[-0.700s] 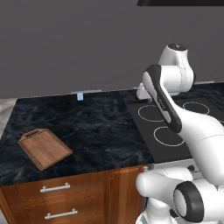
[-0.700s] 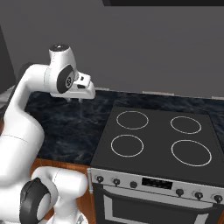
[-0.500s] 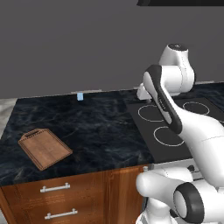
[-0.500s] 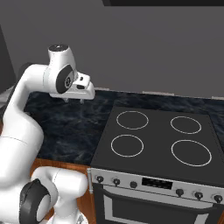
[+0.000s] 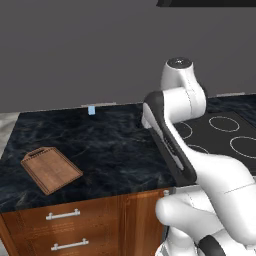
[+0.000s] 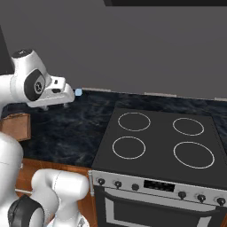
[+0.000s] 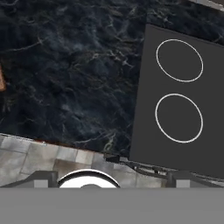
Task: Open the drawer on the left and place the cutting tools on the cutting board.
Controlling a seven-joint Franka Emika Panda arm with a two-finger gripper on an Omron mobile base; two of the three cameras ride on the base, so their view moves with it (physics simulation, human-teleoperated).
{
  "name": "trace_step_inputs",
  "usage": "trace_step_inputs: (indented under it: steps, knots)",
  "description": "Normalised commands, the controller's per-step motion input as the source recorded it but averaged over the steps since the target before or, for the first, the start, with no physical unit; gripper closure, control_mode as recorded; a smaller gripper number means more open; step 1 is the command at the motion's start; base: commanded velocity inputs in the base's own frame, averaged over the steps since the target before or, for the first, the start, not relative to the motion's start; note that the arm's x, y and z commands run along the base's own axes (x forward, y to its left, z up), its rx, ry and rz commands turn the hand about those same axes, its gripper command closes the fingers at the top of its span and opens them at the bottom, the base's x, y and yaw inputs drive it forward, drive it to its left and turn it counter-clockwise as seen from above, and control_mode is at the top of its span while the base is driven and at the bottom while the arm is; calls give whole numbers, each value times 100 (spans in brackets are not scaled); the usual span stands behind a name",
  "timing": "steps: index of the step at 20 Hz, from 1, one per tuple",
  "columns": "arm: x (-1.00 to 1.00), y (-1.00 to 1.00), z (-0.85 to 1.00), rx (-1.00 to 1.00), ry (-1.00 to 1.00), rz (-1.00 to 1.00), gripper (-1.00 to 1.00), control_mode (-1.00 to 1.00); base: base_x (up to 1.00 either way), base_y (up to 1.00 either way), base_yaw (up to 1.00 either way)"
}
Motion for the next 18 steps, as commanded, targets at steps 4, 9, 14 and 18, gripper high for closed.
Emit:
trace_step_inputs:
  steps: [4, 9, 14, 18]
  knots:
    - [-40, 80, -18, -23, 0, 12, -100, -100, 0, 0, 0]
    - [-32, 75, -32, -25, 0, 15, -100, -100, 0, 0, 0]
    - [-23, 67, -45, -27, 0, 18, -100, -100, 0, 0, 0]
    - [-27, 56, -49, -27, 0, 18, -100, -100, 0, 0, 0]
